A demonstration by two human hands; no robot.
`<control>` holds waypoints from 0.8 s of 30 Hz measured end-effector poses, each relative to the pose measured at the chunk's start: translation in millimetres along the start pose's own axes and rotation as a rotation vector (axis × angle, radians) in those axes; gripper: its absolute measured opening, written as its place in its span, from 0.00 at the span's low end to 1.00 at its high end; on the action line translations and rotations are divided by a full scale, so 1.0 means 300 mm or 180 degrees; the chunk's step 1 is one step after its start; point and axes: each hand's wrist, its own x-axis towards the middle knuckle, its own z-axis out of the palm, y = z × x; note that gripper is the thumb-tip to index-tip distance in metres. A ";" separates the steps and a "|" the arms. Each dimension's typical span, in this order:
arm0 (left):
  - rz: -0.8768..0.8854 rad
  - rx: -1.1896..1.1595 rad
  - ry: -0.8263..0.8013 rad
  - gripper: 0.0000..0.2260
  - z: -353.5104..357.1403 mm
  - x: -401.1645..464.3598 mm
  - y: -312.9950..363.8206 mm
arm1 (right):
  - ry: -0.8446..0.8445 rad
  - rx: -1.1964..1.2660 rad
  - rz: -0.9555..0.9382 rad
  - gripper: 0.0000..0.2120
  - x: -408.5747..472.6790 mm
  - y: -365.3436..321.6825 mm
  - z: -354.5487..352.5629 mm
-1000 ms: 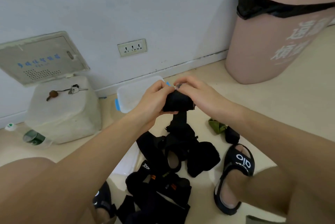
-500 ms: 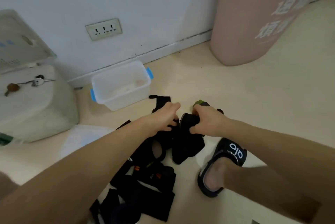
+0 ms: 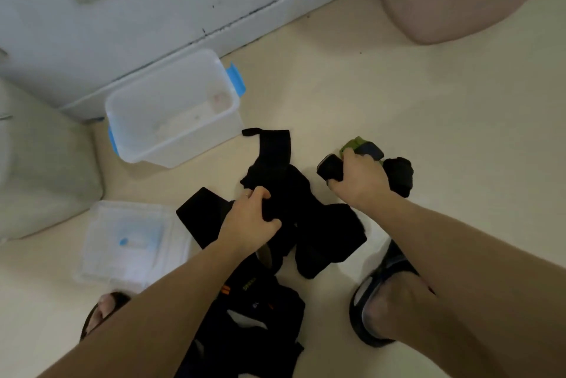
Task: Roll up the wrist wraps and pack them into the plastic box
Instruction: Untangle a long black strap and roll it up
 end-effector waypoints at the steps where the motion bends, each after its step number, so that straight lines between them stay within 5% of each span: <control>1: -0.0012 0.0099 -0.0082 0.26 0.010 0.006 -0.024 | 0.0060 -0.0123 -0.0085 0.22 0.020 -0.008 0.018; 7: 0.0386 0.0696 -0.0049 0.30 0.046 -0.002 -0.122 | 0.0173 -0.0803 0.0026 0.24 0.101 -0.027 0.120; 15: 0.0030 0.0300 0.0060 0.22 0.030 -0.031 -0.184 | 0.0503 -0.0959 0.0081 0.25 0.094 -0.020 0.171; 20: -0.0220 0.0283 0.0317 0.17 0.005 -0.095 -0.246 | 0.1010 -0.0229 -0.0689 0.10 0.034 -0.125 0.162; 22: -0.0296 0.0403 0.0363 0.17 -0.003 -0.125 -0.272 | 0.0845 0.0347 -0.0660 0.05 -0.023 -0.194 0.177; 24: -0.0344 0.0470 0.0336 0.18 -0.005 -0.152 -0.298 | 0.0469 0.0853 -0.0559 0.12 -0.094 -0.260 0.204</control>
